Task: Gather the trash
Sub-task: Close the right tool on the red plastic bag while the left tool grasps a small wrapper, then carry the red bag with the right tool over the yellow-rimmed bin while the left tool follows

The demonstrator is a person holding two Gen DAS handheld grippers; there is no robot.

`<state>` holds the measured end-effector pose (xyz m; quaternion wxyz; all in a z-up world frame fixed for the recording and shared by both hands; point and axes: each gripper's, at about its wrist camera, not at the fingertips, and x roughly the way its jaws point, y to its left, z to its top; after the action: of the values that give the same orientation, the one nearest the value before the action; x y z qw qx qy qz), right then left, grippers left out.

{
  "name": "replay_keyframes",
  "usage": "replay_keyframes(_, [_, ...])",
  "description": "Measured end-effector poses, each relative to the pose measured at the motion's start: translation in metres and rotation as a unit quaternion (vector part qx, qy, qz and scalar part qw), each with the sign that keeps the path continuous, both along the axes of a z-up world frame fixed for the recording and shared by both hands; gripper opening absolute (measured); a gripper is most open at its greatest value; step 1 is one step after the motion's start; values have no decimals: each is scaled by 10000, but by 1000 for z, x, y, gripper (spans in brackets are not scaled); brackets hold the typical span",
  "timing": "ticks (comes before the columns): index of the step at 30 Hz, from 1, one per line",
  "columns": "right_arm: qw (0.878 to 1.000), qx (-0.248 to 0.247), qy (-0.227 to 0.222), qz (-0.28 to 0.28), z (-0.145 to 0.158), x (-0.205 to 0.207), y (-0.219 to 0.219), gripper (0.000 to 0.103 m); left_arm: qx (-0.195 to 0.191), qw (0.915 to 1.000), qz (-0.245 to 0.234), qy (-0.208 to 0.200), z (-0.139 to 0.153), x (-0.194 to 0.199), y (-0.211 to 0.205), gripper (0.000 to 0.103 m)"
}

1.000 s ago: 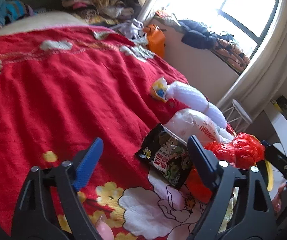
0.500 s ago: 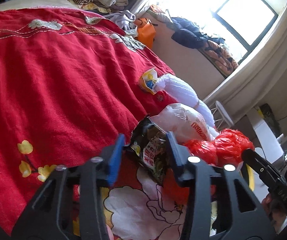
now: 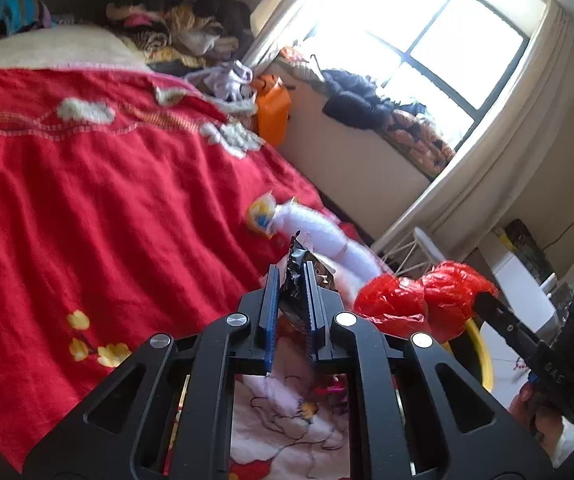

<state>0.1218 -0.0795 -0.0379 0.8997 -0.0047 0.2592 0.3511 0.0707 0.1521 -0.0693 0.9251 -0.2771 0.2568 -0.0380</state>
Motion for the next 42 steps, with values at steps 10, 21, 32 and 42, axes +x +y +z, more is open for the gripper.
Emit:
replay_keyframes(10, [9975, 373, -333, -507, 31, -4, -44, 4, 329, 9987, -87, -387, 43, -6, -21, 7])
replay_keyframes(21, [9891, 667, -507, -1214, 46, -4, -107, 4, 548, 9960, -570, -416, 59, 8, -68, 7])
replay_keyframes(32, [9801, 748, -428, -1788, 40, -5, -156, 4, 766, 9902, -1120, -318, 59, 27, -123, 7])
replay_keyframes(42, [9678, 834, -344, -2349, 34, -1, -196, 4, 894, 9849, -1467, -193, 57, 43, -164, 7])
